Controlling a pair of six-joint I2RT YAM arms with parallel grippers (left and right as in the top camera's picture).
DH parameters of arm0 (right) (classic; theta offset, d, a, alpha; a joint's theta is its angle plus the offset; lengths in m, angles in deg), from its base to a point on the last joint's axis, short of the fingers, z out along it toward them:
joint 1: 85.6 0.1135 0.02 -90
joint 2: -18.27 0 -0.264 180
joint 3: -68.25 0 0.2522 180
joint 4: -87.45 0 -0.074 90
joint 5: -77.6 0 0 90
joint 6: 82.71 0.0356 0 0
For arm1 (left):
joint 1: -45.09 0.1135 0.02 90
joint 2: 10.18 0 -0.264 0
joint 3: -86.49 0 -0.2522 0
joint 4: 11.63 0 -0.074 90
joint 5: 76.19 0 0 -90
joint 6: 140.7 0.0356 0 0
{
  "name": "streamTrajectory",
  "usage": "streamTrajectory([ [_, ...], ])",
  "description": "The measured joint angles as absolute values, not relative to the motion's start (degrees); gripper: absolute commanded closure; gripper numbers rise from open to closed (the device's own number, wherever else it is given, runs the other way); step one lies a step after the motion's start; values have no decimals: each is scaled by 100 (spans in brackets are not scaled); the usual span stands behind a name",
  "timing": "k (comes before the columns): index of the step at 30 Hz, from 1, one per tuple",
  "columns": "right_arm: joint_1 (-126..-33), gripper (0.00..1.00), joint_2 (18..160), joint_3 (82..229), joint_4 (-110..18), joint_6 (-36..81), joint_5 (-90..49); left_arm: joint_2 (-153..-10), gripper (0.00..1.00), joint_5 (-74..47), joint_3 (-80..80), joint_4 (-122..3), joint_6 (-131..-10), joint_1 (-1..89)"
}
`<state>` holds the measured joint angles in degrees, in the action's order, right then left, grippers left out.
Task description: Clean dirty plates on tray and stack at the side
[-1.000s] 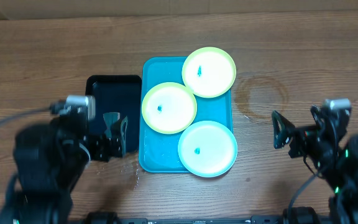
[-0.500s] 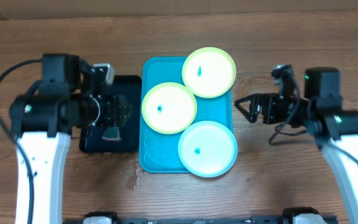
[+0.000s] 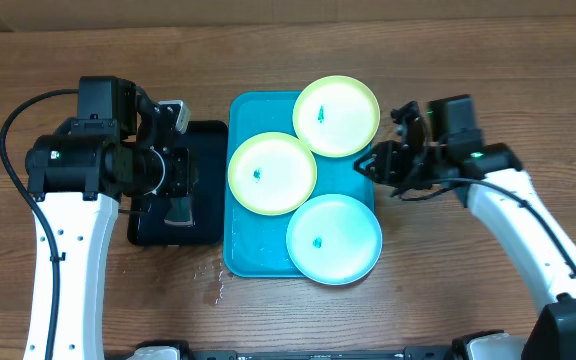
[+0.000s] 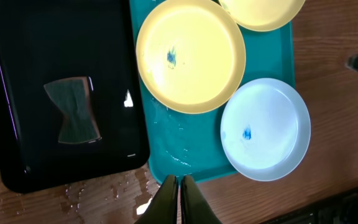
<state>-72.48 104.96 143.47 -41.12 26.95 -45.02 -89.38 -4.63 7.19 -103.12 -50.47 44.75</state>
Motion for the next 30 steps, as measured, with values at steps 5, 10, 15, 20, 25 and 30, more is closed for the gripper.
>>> streamTrajectory([
  [5, -6549, 35, 10496, 14347, -4335, 3326, -3344, -8938, 73, -430, 712, -10240, -5074, 4475],
  [10, -6232, 0, 10496, 14347, -4562, 3593, -2802, -8938, 59, -72, 701, -10164, -5316, 4475],
  [15, -6216, 0, 10496, 14347, -4623, 3663, -2673, -8938, 51, 166, 697, -10161, -5463, 4475],
  [20, -6216, 1, 10496, 14347, -4645, 3704, -2646, -8938, 44, 249, 697, -10140, -5504, 4475],
  [25, -6216, 24, 10496, 14347, -4650, 3696, -2520, -8938, 42, 276, 697, -10111, -5522, 4475],
  [30, -6192, 26, 10501, 14347, -4634, 3728, -2227, -8940, 42, 315, 695, -10057, -5522, 4475],
])
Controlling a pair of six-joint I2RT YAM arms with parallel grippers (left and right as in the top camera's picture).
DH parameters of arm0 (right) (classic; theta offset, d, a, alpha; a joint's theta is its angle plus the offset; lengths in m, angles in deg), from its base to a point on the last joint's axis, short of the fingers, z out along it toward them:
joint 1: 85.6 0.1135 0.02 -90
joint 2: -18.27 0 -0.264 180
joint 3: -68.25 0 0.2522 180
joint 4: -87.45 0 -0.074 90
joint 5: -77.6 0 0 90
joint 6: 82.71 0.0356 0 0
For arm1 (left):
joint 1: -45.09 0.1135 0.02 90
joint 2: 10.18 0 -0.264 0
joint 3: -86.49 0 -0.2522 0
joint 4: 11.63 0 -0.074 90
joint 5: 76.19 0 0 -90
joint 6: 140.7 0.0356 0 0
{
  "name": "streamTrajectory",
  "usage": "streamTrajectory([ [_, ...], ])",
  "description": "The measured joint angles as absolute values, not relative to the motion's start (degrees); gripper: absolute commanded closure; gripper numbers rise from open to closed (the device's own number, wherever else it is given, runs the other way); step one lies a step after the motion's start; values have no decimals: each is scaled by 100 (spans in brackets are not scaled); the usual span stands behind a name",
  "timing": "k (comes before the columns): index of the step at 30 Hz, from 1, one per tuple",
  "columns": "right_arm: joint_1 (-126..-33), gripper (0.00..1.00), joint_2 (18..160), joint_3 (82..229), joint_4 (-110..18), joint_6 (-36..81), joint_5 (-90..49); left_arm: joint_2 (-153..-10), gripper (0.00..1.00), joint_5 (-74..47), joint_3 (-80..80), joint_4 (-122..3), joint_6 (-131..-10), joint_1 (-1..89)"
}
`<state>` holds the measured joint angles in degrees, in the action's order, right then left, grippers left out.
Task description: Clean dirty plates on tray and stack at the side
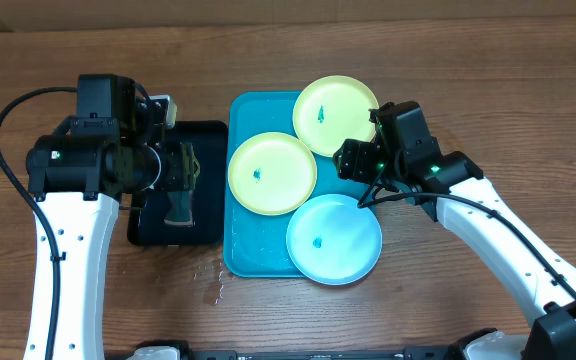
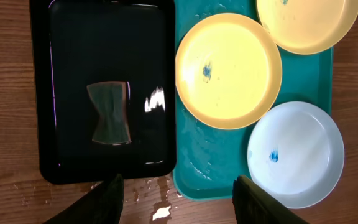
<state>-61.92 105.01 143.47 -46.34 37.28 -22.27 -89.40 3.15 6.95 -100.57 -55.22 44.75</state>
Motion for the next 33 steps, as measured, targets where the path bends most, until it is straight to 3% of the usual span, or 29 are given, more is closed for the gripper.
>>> streamTrajectory([
  [10, -5788, 26, 10796, 14347, -4833, 3726, -1645, -9347, 44, 322, 695, -10059, -5530, 4475],
  [17, -5534, 31, 11434, 14347, -5273, 3728, -1490, -9675, 43, 337, 690, -10105, -5659, 4475],
  [22, -5384, 42, 11860, 14347, -5688, 3722, -1451, -9764, 43, 337, 690, -10102, -5675, 4475],
  [30, -5287, 52, 12354, 14347, -6199, 3724, -1350, -9764, 43, 337, 686, -10102, -5675, 4475],
  [33, -5290, 64, 12420, 14347, -6291, 3726, -1243, -9764, 43, 337, 686, -10105, -5675, 4475],
])
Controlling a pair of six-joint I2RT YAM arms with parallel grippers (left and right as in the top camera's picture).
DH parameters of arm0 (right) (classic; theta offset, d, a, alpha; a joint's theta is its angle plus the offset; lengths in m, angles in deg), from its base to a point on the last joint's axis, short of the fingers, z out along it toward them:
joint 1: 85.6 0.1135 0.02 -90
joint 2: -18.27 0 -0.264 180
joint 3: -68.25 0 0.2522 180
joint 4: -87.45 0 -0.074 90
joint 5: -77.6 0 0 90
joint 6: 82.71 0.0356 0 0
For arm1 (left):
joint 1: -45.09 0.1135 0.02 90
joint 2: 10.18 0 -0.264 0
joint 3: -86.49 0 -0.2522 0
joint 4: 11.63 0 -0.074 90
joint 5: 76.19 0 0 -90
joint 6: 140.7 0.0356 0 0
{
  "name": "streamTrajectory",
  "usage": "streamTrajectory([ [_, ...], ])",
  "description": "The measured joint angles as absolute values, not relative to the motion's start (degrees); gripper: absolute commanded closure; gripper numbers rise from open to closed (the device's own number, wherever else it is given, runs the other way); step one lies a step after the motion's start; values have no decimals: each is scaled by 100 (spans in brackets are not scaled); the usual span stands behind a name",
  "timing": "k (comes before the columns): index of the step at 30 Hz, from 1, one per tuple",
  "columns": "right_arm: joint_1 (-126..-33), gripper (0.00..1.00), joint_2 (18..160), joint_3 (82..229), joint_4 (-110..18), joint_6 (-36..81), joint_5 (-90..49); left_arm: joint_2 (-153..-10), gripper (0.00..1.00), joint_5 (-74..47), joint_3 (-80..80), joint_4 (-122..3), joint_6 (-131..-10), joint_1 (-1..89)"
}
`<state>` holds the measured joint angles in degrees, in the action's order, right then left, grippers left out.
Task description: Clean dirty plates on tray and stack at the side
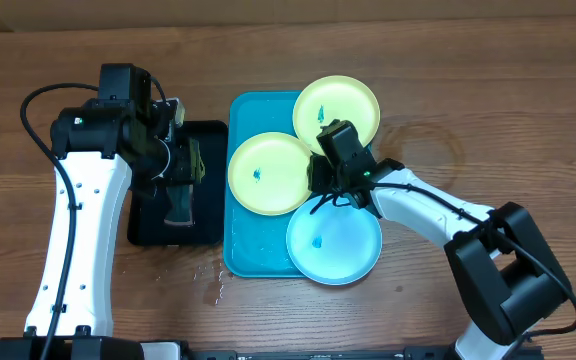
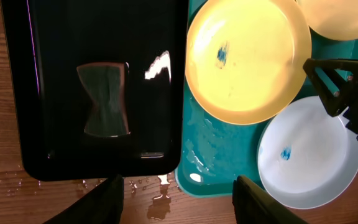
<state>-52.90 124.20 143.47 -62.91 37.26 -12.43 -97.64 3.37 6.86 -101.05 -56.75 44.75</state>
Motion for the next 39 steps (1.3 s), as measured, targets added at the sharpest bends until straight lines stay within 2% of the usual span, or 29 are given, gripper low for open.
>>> streamTrajectory([
  [3, -5290, 73, 12439, 14347, -6315, 3726, -1191, -9764, 43, 337, 686, -10102, -5675, 4475],
  [19, -5209, 74, 12455, 14347, -6330, 3757, -1156, -9764, 43, 337, 686, -10098, -5675, 4475],
  [23, -5207, 77, 12457, 14347, -6335, 3763, -1154, -9764, 43, 337, 686, -10098, -5675, 4475],
  [39, -5209, 81, 12459, 14294, -6512, 3774, -1151, -9764, 42, 337, 686, -10083, -5675, 4475],
])
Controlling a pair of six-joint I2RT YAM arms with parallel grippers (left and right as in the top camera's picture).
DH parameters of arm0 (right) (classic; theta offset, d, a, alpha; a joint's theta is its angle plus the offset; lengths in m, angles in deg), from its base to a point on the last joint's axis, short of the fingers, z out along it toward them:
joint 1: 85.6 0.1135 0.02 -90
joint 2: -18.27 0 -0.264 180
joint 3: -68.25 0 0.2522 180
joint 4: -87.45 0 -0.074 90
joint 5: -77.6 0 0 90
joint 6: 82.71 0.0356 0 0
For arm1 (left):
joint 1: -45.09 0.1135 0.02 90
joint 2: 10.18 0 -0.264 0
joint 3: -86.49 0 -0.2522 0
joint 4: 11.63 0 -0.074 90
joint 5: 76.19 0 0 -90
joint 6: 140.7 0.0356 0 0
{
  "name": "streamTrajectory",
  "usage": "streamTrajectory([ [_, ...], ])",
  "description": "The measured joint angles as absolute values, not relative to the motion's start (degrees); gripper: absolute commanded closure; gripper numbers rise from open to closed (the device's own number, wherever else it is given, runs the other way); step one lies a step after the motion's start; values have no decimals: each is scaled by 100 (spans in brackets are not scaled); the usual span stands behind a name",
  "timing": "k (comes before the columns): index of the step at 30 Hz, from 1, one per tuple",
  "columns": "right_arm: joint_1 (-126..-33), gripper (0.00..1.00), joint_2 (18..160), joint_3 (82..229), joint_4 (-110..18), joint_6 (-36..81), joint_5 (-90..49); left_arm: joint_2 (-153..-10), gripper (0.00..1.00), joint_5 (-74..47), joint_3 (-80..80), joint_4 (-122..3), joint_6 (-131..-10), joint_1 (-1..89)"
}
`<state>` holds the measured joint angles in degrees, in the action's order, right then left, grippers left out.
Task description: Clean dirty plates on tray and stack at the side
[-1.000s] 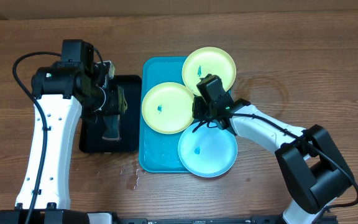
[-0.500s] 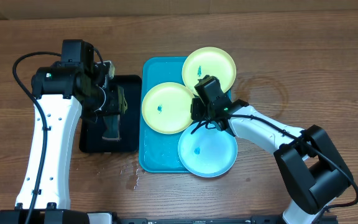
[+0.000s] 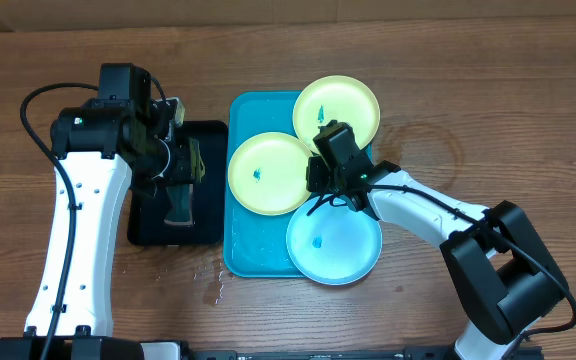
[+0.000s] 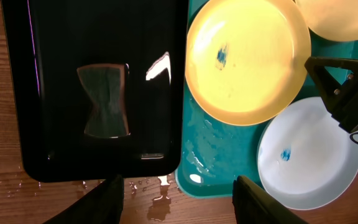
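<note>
Three stained plates lie on the teal tray [image 3: 260,255]: a yellow plate [image 3: 337,112] at the back, a second yellow plate [image 3: 271,172] at the middle left, and a light blue plate [image 3: 334,240] in front. Each carries a small blue smear. My left gripper [image 4: 179,208] hangs open above the black tray's front edge, nothing between its fingers [image 4: 110,200]. The sponge [image 4: 104,99] lies in the black tray [image 4: 55,155]. My right gripper [image 3: 318,178] sits low where the three plates meet; its jaws are unreadable.
Water is spilled on the wooden table [image 4: 160,202] in front of both trays, and the teal tray's floor [image 4: 210,149] is wet. The right arm [image 3: 438,210] stretches across the tray's right side. Bare table lies to the right of the tray.
The right gripper has shifted very slightly over the plates. The left gripper, the sponge and the plates stand as before.
At first my left gripper was shut above the teal tray's front corner and my right gripper stood right of the tray. Then the left was open over the black tray and the right at the tray's edge. Later the right was among the plates, and it remains there.
</note>
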<state>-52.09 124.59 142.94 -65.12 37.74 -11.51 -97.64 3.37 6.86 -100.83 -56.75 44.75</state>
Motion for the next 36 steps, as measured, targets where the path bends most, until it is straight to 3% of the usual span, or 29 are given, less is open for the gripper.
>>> streamTrajectory([
  [11, -5209, 80, 12555, 14248, -6558, 3794, -1154, -9764, 42, 339, 686, -10083, -5675, 4475],
  [18, -5209, 87, 12658, 14237, -6606, 3877, -1154, -9764, 42, 346, 686, -10083, -5675, 4475],
  [36, -5209, 89, 12658, 14272, -6468, 3875, -1156, -9764, 41, 468, 686, -10087, -5679, 4475],
])
